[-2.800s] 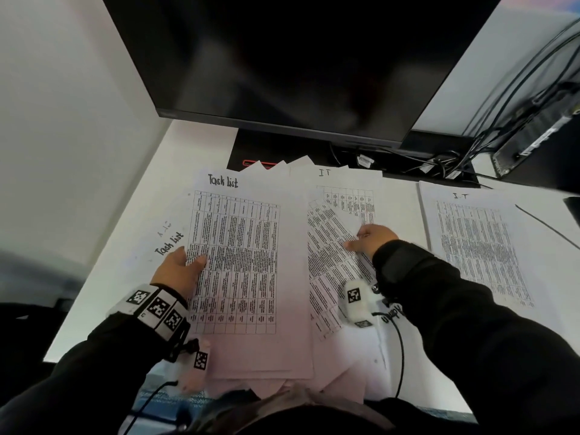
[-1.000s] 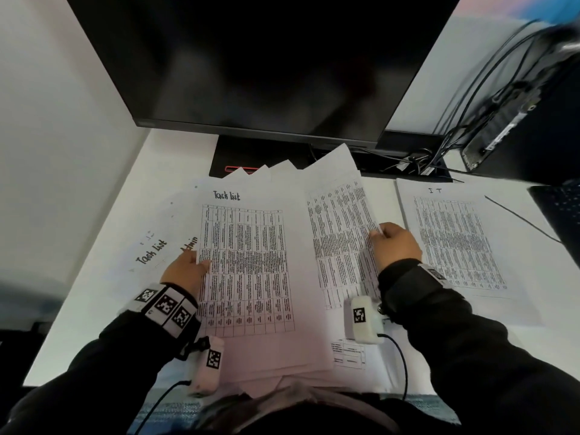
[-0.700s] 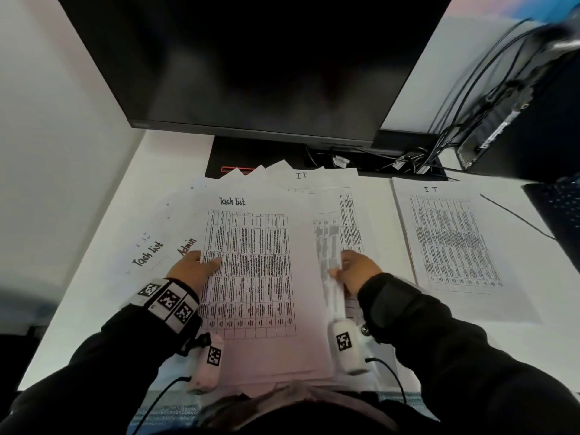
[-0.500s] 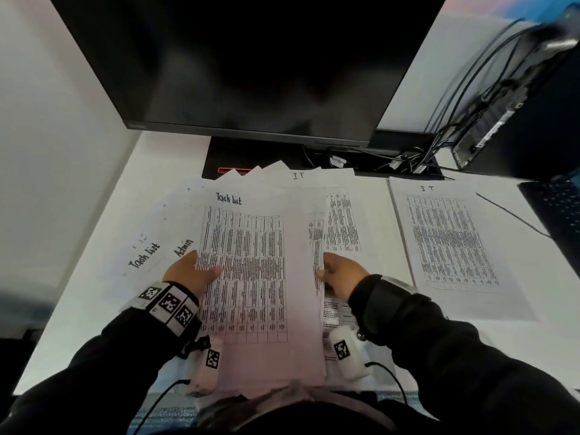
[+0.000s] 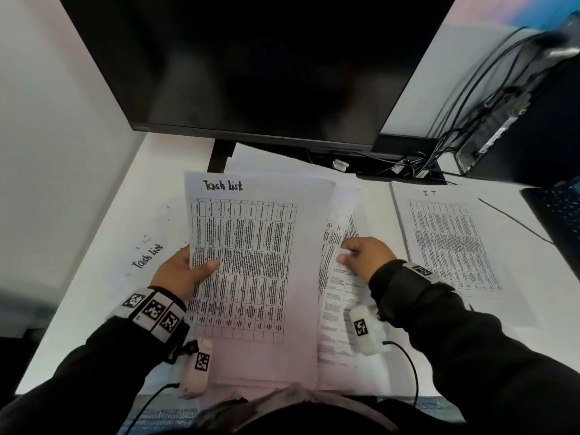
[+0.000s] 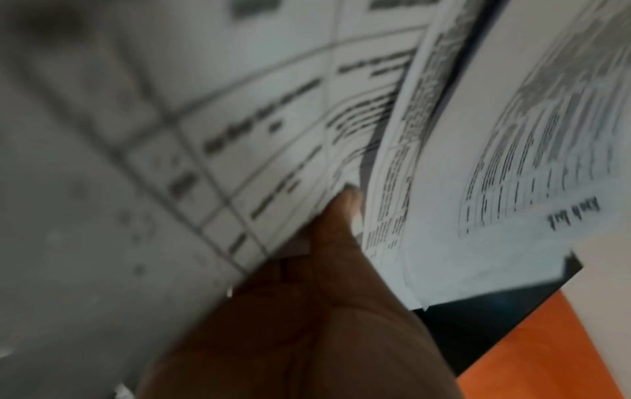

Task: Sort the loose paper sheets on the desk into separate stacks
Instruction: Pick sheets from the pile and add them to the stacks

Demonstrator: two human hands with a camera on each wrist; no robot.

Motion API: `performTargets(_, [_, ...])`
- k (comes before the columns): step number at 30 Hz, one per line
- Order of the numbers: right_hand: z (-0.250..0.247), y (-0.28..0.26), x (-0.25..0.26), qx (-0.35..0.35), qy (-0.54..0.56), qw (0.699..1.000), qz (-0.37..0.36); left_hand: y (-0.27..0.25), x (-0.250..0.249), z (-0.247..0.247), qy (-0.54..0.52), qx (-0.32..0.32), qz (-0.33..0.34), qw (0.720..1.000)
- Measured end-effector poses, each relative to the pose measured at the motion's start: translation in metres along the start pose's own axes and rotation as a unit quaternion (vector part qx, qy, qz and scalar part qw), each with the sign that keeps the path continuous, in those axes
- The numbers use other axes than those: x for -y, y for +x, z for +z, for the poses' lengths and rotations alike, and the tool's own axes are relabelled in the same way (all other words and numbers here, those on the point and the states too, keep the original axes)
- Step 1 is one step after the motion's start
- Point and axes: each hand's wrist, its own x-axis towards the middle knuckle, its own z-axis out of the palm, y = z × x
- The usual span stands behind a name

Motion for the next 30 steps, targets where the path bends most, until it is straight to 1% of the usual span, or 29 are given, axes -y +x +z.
performTargets(3, [-0.012,0.001,-0.001,-0.05,0.049,0.997,-0.01,-0.001,-0.001,0.0,0.013,0.014,-0.021,1.0])
performTargets(8, [-0.031,-0.002,0.012,-0.06,0.071,0.995,-0.031,-0.002,0.0,0.005,-0.015,0.07,-0.031,0.997])
performTargets(11, [-0.042,0.0,0.015,-0.113,0.086,0.99,-0.018,-0.003,-0.003,0.008,0.02,0.05,-0.023,0.998])
performTargets(13, [-0.051,-0.001,0.016,-0.129,0.1,0.987,-0.007,-0.002,-0.002,0.007,0.042,0.045,-0.026,0.998])
performTargets(16, [-0.056,-0.008,0.019,-0.087,0.087,0.992,-0.039,0.0,0.002,0.003,0.029,0.074,-0.025,0.997])
performTargets(18, [-0.054,-0.012,0.024,-0.051,0.058,0.995,-0.07,0.003,0.004,0.001,0.019,0.07,-0.026,0.997])
performTargets(20, [-0.053,-0.015,0.028,-0.036,0.044,0.994,-0.089,0.007,0.003,-0.002,0.023,0.067,-0.009,0.997])
performTargets(22, [-0.054,-0.016,0.03,-0.021,0.037,0.995,-0.095,0.027,0.024,-0.007,-0.004,0.067,0.008,0.998])
performTargets(24, [-0.055,-0.017,0.03,-0.004,0.036,0.995,-0.096,0.026,0.019,-0.012,-0.035,0.064,0.015,0.997])
performTargets(25, [-0.056,-0.017,0.03,0.004,0.037,0.995,-0.096,0.022,0.01,-0.014,-0.037,0.062,0.031,0.997])
performTargets(28, [-0.055,-0.017,0.03,0.022,0.043,0.994,-0.093,0.018,-0.011,-0.019,-0.023,0.074,0.074,0.994])
performTargets(30, [-0.053,-0.017,0.03,0.031,0.039,0.995,-0.091,0.01,-0.026,-0.019,-0.013,0.083,0.084,0.993])
